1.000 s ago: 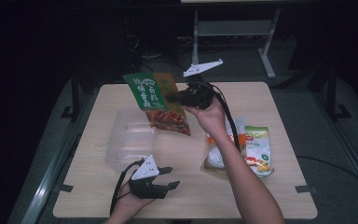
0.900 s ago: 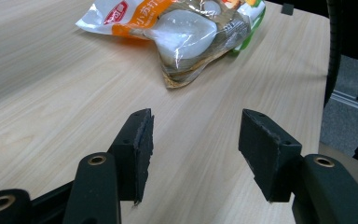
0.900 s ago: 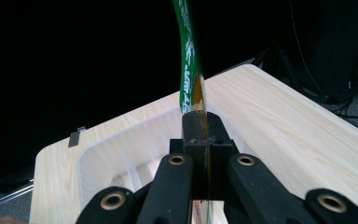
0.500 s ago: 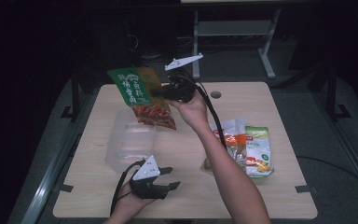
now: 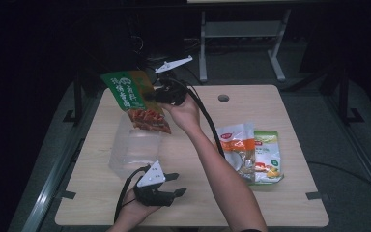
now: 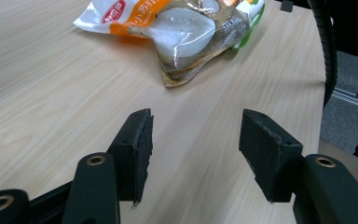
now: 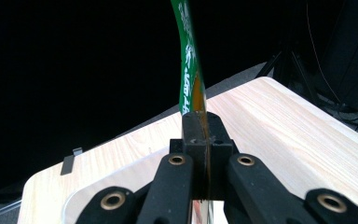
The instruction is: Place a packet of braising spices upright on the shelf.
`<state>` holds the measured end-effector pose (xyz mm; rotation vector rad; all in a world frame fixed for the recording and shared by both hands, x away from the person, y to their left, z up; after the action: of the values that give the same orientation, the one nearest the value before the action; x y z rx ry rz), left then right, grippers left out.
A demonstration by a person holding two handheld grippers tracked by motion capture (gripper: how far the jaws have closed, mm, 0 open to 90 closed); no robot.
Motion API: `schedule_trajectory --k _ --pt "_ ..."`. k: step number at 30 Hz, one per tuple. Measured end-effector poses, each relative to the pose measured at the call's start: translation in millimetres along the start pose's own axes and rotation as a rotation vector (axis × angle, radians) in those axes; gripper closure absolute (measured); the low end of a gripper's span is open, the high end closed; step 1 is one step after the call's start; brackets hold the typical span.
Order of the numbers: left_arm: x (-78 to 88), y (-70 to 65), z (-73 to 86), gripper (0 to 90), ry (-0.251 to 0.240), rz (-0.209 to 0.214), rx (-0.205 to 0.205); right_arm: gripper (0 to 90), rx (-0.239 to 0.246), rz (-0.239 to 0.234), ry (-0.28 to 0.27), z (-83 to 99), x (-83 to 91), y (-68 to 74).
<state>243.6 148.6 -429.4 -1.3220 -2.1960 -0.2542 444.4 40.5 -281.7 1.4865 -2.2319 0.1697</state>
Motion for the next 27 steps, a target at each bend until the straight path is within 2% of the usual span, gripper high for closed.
schedule_trajectory --k 10,18,23,27 --pt "-1.1 0.7 0.5 44.1 -0.006 0.0 0.008 89.8 -0.025 0.017 0.014 9.3 -26.9 -10.4" --pt "-0.8 1.2 0.5 44.0 0.002 -0.001 -0.004 89.8 -0.045 0.01 0.003 15.5 -42.7 -13.7" --pt "-0.6 0.0 0.6 44.1 0.0 0.0 0.004 89.8 -0.071 0.001 -0.015 22.1 -52.6 -15.8" --pt "-1.7 0.8 0.7 44.1 -0.003 -0.002 -0.009 89.8 -0.092 -0.007 -0.02 29.2 -58.6 -17.1"
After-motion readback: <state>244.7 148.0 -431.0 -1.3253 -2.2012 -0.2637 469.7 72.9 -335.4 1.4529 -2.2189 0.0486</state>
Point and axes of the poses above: each handheld gripper's, and its own axes: x roughly backward along the jaws, z roughly out of its underside, y roughly to its left, the point moved 1 cm from there along -x, roughly forward along the jaws, and after that the axes turned 4 degrees about x, right-handed, at the moved point
